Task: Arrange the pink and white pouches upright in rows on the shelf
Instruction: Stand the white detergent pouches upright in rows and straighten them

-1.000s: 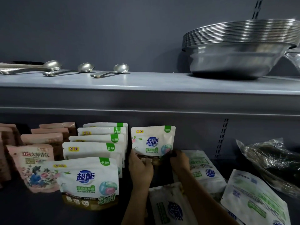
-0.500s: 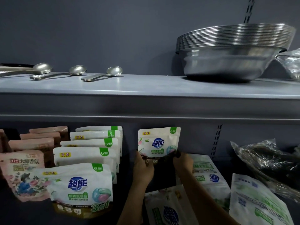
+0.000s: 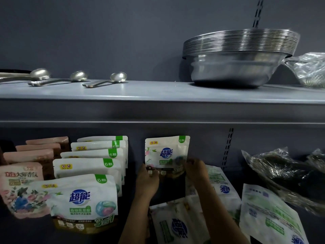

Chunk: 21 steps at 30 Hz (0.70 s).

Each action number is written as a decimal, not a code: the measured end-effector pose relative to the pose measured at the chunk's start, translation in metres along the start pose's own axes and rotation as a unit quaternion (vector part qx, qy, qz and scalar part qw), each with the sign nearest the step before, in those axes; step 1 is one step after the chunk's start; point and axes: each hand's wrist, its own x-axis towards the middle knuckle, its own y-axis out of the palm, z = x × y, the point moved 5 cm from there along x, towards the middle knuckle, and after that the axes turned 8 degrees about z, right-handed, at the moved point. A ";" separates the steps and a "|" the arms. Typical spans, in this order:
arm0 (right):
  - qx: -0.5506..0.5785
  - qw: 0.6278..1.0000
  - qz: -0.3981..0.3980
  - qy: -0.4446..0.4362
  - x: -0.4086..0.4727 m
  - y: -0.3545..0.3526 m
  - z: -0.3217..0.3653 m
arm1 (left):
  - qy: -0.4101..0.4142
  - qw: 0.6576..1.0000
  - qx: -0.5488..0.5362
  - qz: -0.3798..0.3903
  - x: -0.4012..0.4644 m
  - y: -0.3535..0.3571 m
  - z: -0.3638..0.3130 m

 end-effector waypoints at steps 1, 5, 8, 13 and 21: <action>-0.016 1.000 0.002 -0.010 -0.003 -0.008 0.000 | 0.013 1.000 0.010 0.003 -0.004 0.000 -0.004; -0.124 0.991 -0.019 0.037 -0.010 -0.043 -0.025 | 0.045 0.998 0.045 0.007 -0.015 0.001 -0.010; -0.147 0.983 0.000 0.114 -0.017 -0.059 -0.051 | 0.038 0.997 0.062 0.019 -0.019 0.008 -0.011; -0.126 0.974 0.060 0.178 -0.026 -0.057 -0.071 | 0.061 0.994 0.072 0.048 -0.030 0.027 -0.016; -0.157 0.977 -0.026 0.144 -0.033 -0.064 -0.056 | 0.049 0.994 0.079 0.050 -0.040 0.025 -0.012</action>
